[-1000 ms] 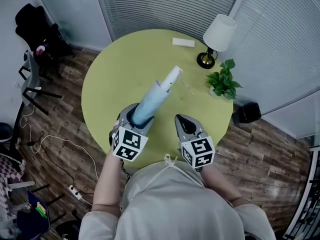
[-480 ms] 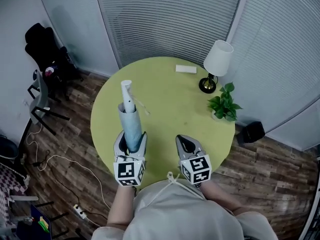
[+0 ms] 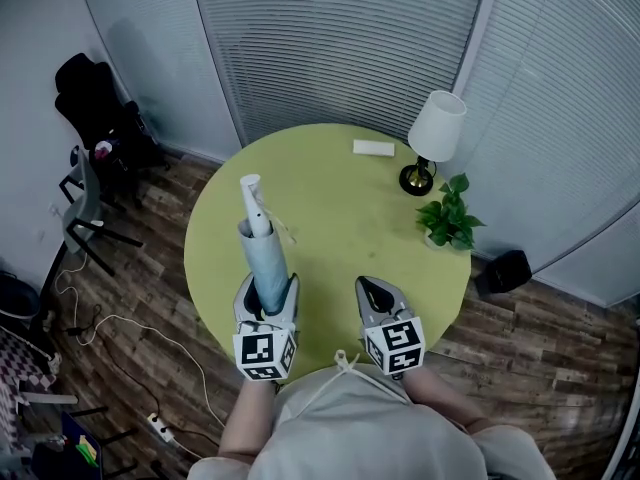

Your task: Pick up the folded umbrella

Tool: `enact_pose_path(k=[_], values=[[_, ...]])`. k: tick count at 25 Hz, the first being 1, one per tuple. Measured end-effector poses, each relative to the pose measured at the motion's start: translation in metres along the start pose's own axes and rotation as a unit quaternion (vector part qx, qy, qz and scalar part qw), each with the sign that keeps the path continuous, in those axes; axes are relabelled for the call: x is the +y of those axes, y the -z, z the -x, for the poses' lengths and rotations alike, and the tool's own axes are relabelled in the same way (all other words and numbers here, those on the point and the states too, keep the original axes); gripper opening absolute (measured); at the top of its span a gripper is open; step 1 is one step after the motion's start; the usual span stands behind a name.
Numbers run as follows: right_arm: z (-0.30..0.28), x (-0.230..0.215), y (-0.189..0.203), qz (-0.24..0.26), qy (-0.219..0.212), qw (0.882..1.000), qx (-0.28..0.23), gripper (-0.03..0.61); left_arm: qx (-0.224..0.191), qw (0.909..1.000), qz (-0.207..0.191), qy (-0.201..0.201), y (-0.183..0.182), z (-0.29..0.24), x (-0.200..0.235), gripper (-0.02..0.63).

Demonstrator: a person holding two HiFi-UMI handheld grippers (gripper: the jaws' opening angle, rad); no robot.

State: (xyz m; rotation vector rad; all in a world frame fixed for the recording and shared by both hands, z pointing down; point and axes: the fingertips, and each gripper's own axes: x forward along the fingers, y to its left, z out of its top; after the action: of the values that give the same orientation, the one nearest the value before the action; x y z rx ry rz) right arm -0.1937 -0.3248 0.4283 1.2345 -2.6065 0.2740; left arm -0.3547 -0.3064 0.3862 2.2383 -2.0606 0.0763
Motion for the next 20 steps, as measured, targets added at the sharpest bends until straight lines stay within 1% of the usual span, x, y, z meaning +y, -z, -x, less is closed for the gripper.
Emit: enact_pose_path(k=[3, 7, 10, 15, 20], values=[[0.002, 0.004, 0.0, 0.004, -0.003, 1.0, -0.001, -0.002, 0.0, 1.0, 0.001, 0.004, -0.001, 0.002, -0.003, 0.286], [0.005, 0.004, 0.004, 0.007, 0.002, 1.0, 0.002, -0.001, -0.003, 0.9999, -0.011, 0.01, 0.0, 0.006, -0.011, 0.285], [0.007, 0.006, 0.006, 0.005, 0.003, 1.0, 0.004, -0.001, -0.004, 0.9998, -0.012, 0.013, -0.001, 0.01, -0.014, 0.286], [0.007, 0.01, 0.009, -0.001, 0.001, 1.0, 0.005, 0.0, 0.001, 0.9998, -0.014, 0.012, 0.002, 0.014, -0.012, 0.286], [0.008, 0.017, 0.007, 0.006, -0.004, 1.0, 0.004, 0.0, 0.007, 0.9998, -0.014, 0.014, 0.003, 0.016, -0.013, 0.287]])
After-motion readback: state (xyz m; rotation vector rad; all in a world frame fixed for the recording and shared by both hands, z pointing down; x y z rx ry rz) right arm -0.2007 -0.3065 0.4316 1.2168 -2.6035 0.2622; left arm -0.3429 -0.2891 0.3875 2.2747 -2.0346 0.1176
